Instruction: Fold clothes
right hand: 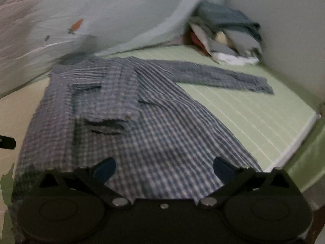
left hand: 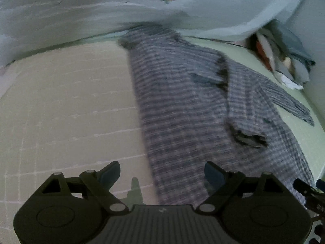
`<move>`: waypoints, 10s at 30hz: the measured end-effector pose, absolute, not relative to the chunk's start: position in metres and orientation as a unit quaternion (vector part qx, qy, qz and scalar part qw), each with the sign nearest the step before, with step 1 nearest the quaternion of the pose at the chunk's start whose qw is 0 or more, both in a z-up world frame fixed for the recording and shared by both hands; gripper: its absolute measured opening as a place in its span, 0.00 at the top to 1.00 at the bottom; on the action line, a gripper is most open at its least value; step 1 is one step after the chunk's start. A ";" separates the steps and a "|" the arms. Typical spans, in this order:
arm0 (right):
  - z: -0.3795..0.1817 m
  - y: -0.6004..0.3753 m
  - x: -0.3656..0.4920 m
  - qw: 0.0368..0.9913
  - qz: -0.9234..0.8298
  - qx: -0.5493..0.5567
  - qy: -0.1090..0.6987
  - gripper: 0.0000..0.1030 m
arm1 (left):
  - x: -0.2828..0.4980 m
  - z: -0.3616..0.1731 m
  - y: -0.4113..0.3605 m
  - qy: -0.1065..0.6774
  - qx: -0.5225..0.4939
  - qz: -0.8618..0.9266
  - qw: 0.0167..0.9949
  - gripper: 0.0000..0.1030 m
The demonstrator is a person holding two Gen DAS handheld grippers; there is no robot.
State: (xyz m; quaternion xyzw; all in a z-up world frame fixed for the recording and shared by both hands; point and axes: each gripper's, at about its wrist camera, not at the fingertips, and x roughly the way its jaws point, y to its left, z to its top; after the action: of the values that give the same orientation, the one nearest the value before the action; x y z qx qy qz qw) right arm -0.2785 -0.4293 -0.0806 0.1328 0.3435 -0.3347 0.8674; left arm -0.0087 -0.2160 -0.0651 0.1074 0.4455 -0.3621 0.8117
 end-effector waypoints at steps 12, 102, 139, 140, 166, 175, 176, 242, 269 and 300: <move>-0.093 -0.565 -0.276 0.874 -0.281 0.130 0.375 0.00 | -0.050 -0.074 -0.340 0.446 0.071 -0.341 0.825 0.33; -0.129 -0.797 -0.271 0.812 -0.425 0.265 0.299 0.00 | -0.079 -0.072 -0.332 0.509 -0.004 -0.055 0.859 0.04; -0.057 -0.630 -0.233 0.928 -0.171 0.091 0.319 0.96 | -0.074 -0.063 -0.290 0.506 -0.010 -0.106 0.856 0.04; -0.059 -0.616 -0.231 0.929 -0.146 0.097 0.325 0.96 | -0.075 -0.062 -0.288 0.506 -0.008 -0.107 0.856 0.04; -0.084 -0.668 -0.327 0.856 -0.314 0.146 0.384 0.02 | -0.133 -0.073 -0.416 0.486 0.094 -0.238 0.836 0.04; -0.091 -0.707 -0.326 0.847 -0.322 0.153 0.395 0.01 | -0.148 -0.072 -0.505 0.507 0.063 -0.339 0.790 0.20; -0.092 -0.710 -0.325 0.847 -0.323 0.154 0.394 0.01 | -0.149 -0.073 -0.512 0.514 0.060 -0.350 0.781 0.23; -0.083 -0.545 -0.273 0.904 -0.126 0.061 0.404 0.05 | -0.175 -0.076 -0.245 0.550 -0.060 -0.041 0.832 0.16; -0.059 -0.397 -0.290 0.898 -0.169 0.084 0.397 0.96 | -0.156 -0.068 -0.116 0.535 -0.031 -0.158 0.830 0.15; -0.061 -0.409 -0.258 0.902 -0.176 0.140 0.368 0.15 | -0.112 -0.076 -0.128 0.538 -0.008 -0.136 0.832 0.11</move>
State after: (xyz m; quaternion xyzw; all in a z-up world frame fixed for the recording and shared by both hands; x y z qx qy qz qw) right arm -0.2584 -0.4089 -0.0608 0.1404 0.3679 -0.1756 0.9023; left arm -0.1116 -0.1280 -0.0761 -0.0076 0.5381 -0.1359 0.8318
